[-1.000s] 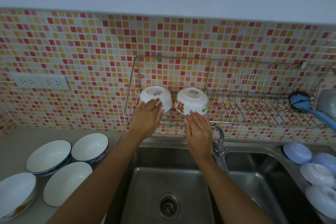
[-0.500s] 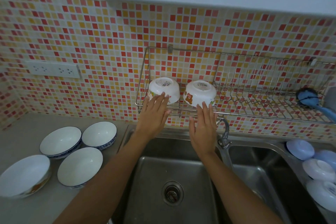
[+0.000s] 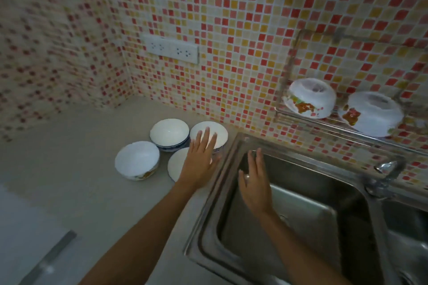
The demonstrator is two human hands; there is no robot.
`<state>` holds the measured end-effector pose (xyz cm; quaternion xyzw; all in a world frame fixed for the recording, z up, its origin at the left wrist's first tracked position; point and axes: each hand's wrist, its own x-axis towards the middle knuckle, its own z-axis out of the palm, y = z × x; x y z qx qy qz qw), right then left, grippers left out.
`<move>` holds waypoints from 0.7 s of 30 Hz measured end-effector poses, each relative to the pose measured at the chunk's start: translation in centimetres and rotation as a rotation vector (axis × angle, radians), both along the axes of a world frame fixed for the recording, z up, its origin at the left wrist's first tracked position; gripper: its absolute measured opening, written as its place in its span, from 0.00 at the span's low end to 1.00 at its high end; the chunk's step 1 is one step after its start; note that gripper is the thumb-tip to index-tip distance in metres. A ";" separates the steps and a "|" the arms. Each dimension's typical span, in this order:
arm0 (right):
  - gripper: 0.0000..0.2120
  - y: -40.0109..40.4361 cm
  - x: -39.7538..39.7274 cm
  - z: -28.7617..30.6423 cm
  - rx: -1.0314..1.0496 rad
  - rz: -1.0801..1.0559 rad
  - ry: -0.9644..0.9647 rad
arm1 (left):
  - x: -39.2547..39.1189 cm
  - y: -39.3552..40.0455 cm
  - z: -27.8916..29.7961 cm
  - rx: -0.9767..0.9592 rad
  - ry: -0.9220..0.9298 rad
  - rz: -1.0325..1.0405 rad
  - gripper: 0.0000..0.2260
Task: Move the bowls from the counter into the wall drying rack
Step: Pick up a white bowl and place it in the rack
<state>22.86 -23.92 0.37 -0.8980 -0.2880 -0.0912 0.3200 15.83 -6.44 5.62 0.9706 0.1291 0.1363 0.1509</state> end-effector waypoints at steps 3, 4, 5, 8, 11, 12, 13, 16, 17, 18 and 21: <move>0.26 6.8 -2.6 0.2 0.005 0.104 0.062 | -3.6 6.8 -1.3 -0.029 0.071 0.192 0.30; 0.25 8.9 -3.4 0.5 -0.004 0.137 0.076 | -4.7 8.8 -1.7 -0.051 0.088 0.252 0.28; 0.24 11.0 -4.2 0.9 -0.017 0.167 0.094 | -5.8 10.8 -2.1 -0.075 0.091 0.306 0.28; 0.20 16.5 -5.9 1.6 -0.075 0.204 0.095 | -8.9 15.6 -3.3 -0.151 0.088 0.445 0.27; 0.13 20.9 -7.0 1.1 -0.197 0.148 -0.026 | -11.2 18.8 -5.0 -0.258 0.122 0.538 0.28; 0.12 22.0 -7.2 0.8 -0.249 0.123 -0.028 | -11.7 19.6 -5.6 -0.309 0.128 0.557 0.28; 0.11 23.0 -7.3 0.6 -0.300 0.100 -0.026 | -12.1 20.2 -6.0 -0.362 0.130 0.567 0.28; 0.15 25.1 -7.6 0.1 -0.437 0.057 -0.012 | -12.6 21.7 -7.3 -0.554 0.141 0.596 0.29; 0.15 25.6 -7.6 0.1 -0.486 0.048 -0.008 | -12.6 22.1 -7.4 -0.609 0.151 0.608 0.28; 0.16 26.1 -7.7 0.0 -0.535 0.038 -0.008 | -12.6 22.5 -7.7 -0.648 0.150 0.608 0.27; 0.14 26.9 -7.8 0.1 -0.590 0.002 0.008 | -12.4 23.2 -8.0 -0.724 0.123 0.590 0.18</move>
